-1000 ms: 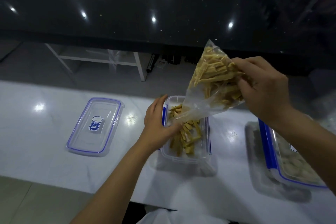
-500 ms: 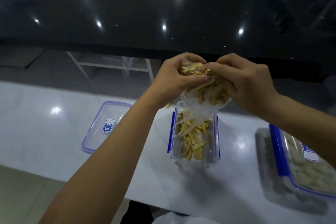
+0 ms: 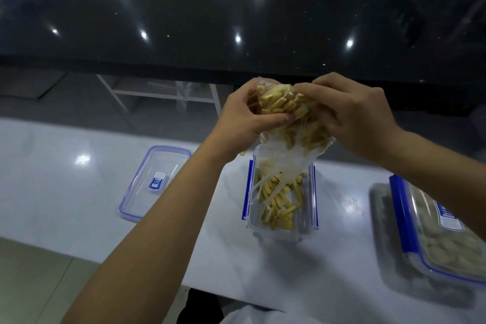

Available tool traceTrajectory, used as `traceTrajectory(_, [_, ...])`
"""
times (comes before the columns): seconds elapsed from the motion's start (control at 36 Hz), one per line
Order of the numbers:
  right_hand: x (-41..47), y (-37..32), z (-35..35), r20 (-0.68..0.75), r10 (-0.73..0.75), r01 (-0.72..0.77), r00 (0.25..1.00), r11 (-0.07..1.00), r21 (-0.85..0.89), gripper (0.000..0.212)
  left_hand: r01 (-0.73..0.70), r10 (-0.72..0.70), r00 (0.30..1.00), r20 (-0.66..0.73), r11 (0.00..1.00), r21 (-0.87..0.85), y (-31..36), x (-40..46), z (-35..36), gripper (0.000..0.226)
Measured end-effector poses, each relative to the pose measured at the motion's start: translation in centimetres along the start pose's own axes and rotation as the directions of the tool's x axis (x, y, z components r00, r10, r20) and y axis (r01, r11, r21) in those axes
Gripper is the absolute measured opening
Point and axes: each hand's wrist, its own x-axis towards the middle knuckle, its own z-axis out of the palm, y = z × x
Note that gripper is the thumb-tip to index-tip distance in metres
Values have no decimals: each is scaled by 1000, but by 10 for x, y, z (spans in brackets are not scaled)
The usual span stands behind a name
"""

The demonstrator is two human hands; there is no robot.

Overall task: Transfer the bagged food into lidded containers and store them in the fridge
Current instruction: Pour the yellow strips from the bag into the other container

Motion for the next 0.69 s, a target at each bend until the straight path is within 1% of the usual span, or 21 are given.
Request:
traceTrajectory(0.08, [1, 1, 0, 1, 29, -29, 1000, 1000, 11, 30, -32, 32, 999, -29, 999, -11, -1, -1, 1, 43])
traceTrajectory(0.19, [1, 3, -4, 26, 55, -56, 998, 996, 64, 36, -55, 55, 998, -25, 998, -15, -2, -2, -1, 42])
traceTrajectory(0.31, [-4, 7, -4, 30, 162, -165, 986, 973, 161, 43, -66, 65, 997, -32, 997, -32, -3, -2, -3, 41])
traceTrajectory(0.39, [-12, 13, -1, 36, 217, -219, 976, 950, 222, 44, -66, 65, 997, -39, 997, -39, -6, -1, -2, 38])
traceTrajectory(0.47, [-23, 16, 7, 32, 250, -251, 968, 938, 239, 42, -51, 48, 998, -50, 998, -42, -12, -2, 3, 34])
traceTrajectory(0.61, [-39, 18, 20, -37, 301, -282, 953, 924, 260, 30, -9, 4, 997, -71, 998, -65, -25, -5, 9, 34])
traceTrajectory(0.69, [-49, 22, 26, -21, 372, -348, 928, 886, 306, 31, 5, -9, 998, -55, 997, -75, -29, -7, 8, 35])
